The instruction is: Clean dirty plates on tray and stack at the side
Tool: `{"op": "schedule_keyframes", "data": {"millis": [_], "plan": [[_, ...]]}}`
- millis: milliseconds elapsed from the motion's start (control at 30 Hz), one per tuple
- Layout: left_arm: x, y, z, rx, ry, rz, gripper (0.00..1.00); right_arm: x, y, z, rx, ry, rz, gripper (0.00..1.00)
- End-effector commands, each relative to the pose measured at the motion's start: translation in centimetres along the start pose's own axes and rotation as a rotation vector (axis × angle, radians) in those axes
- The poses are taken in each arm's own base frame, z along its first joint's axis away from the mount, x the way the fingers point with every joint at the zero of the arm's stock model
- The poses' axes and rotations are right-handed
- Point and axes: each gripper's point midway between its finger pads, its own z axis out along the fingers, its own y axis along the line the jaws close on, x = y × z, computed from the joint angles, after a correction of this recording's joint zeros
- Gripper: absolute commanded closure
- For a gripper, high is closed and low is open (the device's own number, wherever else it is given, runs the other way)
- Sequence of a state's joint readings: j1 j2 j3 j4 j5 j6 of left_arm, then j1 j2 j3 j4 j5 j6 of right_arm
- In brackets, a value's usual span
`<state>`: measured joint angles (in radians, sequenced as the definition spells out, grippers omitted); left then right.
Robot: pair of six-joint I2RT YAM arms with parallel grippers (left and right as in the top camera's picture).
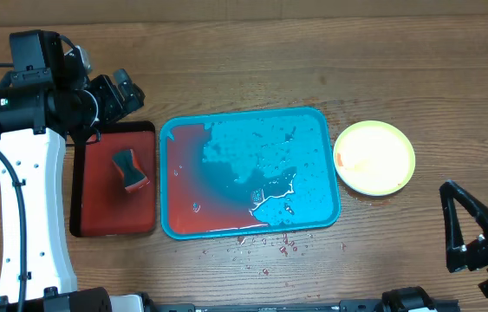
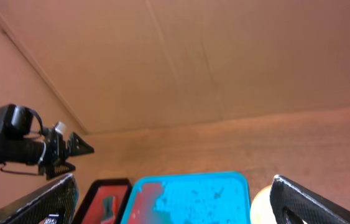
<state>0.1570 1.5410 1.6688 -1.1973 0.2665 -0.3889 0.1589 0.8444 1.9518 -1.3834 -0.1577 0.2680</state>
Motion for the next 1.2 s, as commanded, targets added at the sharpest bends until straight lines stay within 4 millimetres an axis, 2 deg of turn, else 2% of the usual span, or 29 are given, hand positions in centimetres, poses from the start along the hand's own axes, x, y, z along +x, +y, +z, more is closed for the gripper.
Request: {"op": "schedule_keyframes", "data": {"millis": [0,133,367,467,567,667,767,933,1167], "plan": [[-0.6,0.9,-0.1,-0.058,-0.028,0.001,0.00,1.2,-0.4,0.5,0.015,0.059,0.002,0.00],[-0.6,0.9,-0.1,-0.058,-0.028,0.001,0.00,2.8,-1.0,0.3,0.038,0.122,0.013,0.00],[-0.6,0.9,-0.1,-0.058,-0.028,0.001,0.00,-0.1,-1.2,0.4,0.069,-0.006,0.004,0.00],[-0.6,0.9,-0.1,-0.058,-0.028,0.001,0.00,-2.3,-1.3,0.3,0.096,-0.103,-0.001,0.00],[-0.6,0.9,-0.1,-0.058,-0.028,0.001,0.00,-6.2,-0.6,0.0,0.079,-0.281,-0.035,0.00],[-0.6,0.9,-0.1,-0.058,-0.028,0.001,0.00,-9.2,0.4,-0.3,0.025,-0.443,-0.076,0.00],[-0.6,0.9,-0.1,-0.058,-0.028,0.001,0.00,-10.8,1.0,-0.4,-0.024,-0.583,-0.112,0.00],[-0.6,0.9,-0.1,-0.058,-0.028,0.001,0.00,-10.4,0.5,0.5,-0.080,-0.736,-0.148,0.00],[-0.6,0.9,-0.1,-0.058,-0.028,0.001,0.00,-6.7,-1.8,3.9,-0.092,-0.780,-0.160,0.00]]}}
